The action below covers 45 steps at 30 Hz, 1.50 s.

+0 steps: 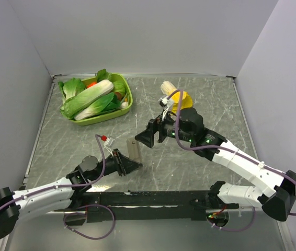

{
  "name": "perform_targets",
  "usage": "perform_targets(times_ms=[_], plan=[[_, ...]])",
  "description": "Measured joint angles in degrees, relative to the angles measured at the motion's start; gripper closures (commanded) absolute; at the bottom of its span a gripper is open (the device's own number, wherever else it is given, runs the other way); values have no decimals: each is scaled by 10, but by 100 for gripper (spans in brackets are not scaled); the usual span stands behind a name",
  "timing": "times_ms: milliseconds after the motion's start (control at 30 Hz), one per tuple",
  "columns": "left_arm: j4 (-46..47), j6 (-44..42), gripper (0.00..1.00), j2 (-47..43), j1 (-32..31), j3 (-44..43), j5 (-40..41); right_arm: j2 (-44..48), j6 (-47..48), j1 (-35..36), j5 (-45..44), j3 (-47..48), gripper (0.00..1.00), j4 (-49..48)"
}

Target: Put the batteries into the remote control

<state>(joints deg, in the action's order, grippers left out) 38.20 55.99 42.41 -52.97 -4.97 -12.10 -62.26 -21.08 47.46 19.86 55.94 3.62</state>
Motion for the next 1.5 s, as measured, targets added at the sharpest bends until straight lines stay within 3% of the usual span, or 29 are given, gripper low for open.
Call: perform_targets(times_ms=[233,500,900,1000,1133,1267,1433,1500], plan=[[5,0,98,18,0,-10,-1,-17,-3,3,-49,-15,7,41],[38,0,98,17,0,-10,-21,-57,-15,-4,25,-38,20,7],[56,0,98,17,0,-10,-32,-73,-54,-29,146,-57,55,-79],[58,-4,98,17,-1,-10,-34,-76,-56,-31,160,-57,71,-87],[60,-20,98,17,-3,-10,-35,-82,-65,-38,186,-57,83,-96],[58,-28,98,17,-9,-10,-32,-88,-65,-40,203,-58,76,-105],[37,-33,98,13,-15,-13,-19,-89,-59,-40,205,-58,47,-100],[15,-34,98,11,-20,-20,-8,-83,-47,-40,189,-58,31,-86]])
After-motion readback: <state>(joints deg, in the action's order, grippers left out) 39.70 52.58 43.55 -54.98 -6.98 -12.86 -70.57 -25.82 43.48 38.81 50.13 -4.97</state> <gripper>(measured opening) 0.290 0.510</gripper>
